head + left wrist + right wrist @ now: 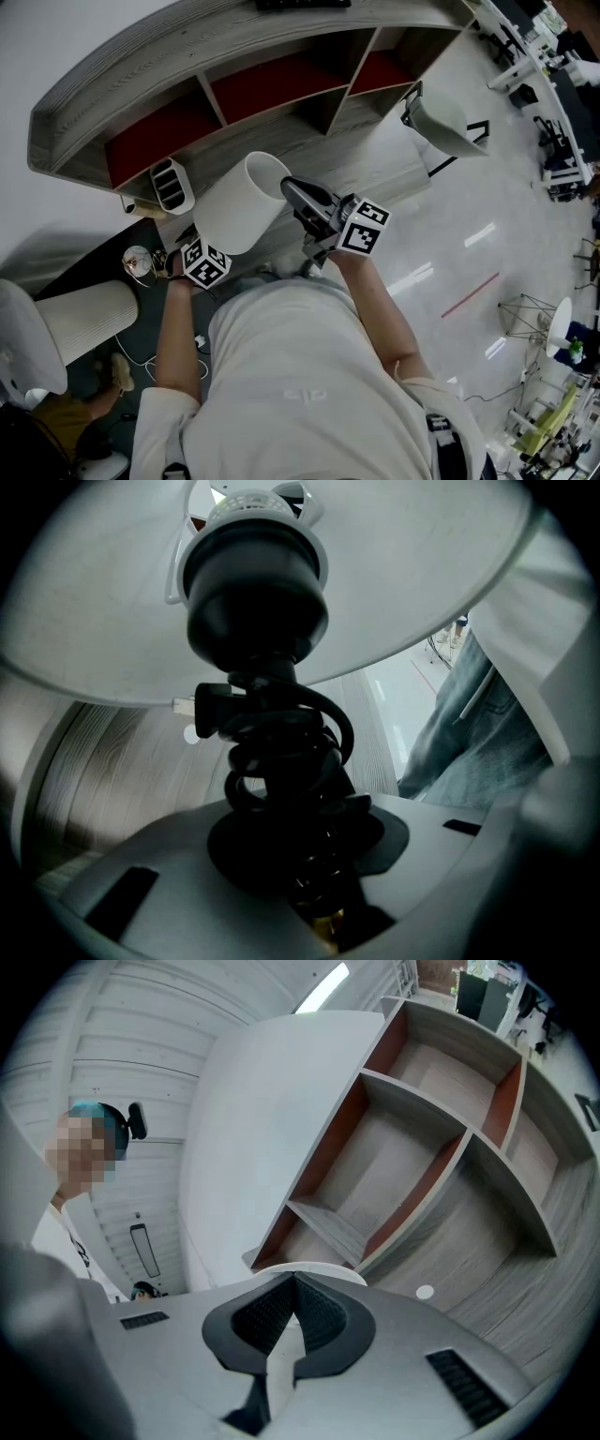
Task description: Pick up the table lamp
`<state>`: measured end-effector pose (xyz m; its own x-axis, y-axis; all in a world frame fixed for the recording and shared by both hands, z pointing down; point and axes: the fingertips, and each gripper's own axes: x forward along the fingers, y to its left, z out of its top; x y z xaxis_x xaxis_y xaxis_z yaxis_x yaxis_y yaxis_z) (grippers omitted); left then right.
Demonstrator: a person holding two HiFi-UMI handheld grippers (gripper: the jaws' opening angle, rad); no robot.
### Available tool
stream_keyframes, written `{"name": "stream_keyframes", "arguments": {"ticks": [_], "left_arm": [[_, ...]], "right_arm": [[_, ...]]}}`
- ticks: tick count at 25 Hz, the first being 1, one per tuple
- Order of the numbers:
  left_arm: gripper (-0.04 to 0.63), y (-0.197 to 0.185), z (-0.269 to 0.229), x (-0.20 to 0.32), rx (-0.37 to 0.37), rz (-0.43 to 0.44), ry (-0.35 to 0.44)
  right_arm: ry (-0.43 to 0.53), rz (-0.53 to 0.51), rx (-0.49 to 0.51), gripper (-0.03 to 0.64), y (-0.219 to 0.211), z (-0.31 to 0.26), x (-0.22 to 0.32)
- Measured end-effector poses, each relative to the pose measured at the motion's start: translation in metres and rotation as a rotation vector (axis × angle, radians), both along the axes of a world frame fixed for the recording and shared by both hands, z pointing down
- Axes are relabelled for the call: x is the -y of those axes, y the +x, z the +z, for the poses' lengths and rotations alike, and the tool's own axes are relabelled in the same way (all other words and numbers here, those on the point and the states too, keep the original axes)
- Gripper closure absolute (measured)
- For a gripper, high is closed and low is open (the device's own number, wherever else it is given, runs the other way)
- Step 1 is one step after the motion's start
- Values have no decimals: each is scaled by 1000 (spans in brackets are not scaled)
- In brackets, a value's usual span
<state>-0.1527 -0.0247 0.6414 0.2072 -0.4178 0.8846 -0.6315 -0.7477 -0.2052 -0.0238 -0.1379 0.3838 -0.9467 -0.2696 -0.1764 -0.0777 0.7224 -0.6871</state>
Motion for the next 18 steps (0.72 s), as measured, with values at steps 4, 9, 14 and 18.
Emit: {"name": "stream_keyframes", "arguments": {"ticks": [4,9,14,18], "left_arm": [[476,2,1,3,1,11,2],[476,8,-3,6,-3,21,4],[476,12,-6,9,-13,22,4],[476,11,-3,9,-15,18,1]], "right_arm": [[-3,7,1,588,3,0,2],[-10,3,0,588,6,2,5],[-10,10,2,588,7,1,9],[-12,9,0,588,5,3,10]]}}
